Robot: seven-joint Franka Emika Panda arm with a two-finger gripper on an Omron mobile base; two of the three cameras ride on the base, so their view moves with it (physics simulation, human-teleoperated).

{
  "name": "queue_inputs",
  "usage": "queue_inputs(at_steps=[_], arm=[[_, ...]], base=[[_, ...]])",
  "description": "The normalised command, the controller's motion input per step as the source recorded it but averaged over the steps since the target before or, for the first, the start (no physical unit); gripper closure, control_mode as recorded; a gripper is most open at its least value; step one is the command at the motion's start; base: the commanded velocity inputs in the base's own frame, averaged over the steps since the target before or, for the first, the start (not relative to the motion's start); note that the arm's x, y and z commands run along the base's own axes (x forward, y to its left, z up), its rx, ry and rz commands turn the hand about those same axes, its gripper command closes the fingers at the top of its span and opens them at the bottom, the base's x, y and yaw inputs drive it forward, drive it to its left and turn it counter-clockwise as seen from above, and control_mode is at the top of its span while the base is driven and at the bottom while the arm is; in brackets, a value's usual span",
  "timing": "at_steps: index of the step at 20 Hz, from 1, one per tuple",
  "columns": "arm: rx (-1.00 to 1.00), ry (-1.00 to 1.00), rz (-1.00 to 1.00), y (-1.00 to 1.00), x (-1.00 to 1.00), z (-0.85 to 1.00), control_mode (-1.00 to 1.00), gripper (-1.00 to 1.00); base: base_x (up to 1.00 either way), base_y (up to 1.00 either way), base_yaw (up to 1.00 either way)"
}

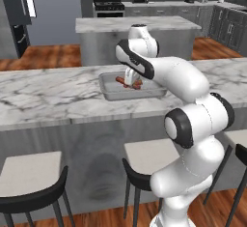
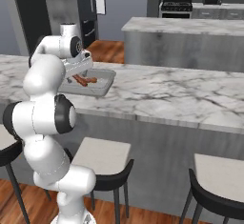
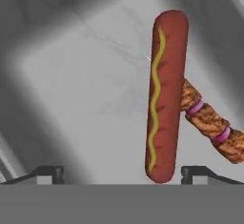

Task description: Place the cold items (squash and broccoli) from the fridge in one tupperware on the dining counter. Place the warm items (kebab skewer and hot dog) in the stove area in another tupperware.

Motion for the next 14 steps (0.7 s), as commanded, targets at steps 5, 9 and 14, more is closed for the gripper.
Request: queue_inputs(at_steps=[5,9,14], arm=[[0.0,-0.1,0.0,0.12,-0.19,0.46,-1.0,-1.0],[0.0,-0.12,-0.05,0.03,-0.51,0.4,-1.0,-1.0],[0.03,-0.07,-0.15,0.0,-0.69,0.28,-1.0,-1.0]], base=[[0.0,0.0,0.0],[0.0,0.0,0.0],[0.0,0.0,0.0]])
